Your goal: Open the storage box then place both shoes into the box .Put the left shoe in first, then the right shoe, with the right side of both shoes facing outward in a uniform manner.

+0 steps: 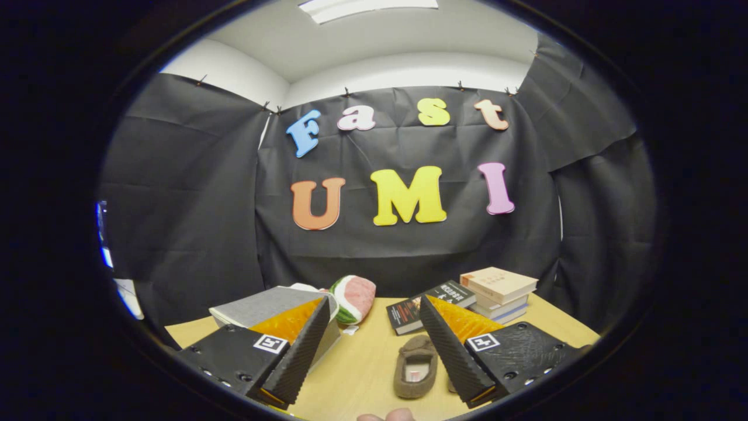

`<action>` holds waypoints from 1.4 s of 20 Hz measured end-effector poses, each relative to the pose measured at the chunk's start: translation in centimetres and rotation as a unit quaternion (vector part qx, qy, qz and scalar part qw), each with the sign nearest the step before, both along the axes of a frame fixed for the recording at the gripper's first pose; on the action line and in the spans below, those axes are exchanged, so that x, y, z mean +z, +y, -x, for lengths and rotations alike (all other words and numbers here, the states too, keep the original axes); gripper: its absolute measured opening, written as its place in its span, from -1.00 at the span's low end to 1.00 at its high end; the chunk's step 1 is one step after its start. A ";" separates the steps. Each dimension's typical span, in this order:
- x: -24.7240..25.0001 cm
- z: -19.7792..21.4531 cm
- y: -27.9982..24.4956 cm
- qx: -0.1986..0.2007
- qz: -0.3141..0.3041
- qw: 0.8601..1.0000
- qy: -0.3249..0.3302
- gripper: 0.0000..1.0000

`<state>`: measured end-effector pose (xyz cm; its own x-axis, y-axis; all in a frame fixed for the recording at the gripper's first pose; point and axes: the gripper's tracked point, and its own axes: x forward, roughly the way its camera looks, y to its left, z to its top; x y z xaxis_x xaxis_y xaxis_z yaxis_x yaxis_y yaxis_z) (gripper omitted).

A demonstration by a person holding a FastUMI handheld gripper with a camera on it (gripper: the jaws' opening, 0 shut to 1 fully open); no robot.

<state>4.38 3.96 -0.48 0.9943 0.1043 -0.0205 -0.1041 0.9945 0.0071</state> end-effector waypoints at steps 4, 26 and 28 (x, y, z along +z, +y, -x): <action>-2.0 -2.9 3.8 0.049 -0.032 0.998 0.039 0.90; -12.7 -12.7 13.3 0.187 -0.303 0.900 0.251 0.91; -12.9 -12.9 13.9 0.194 -0.321 0.890 0.261 0.90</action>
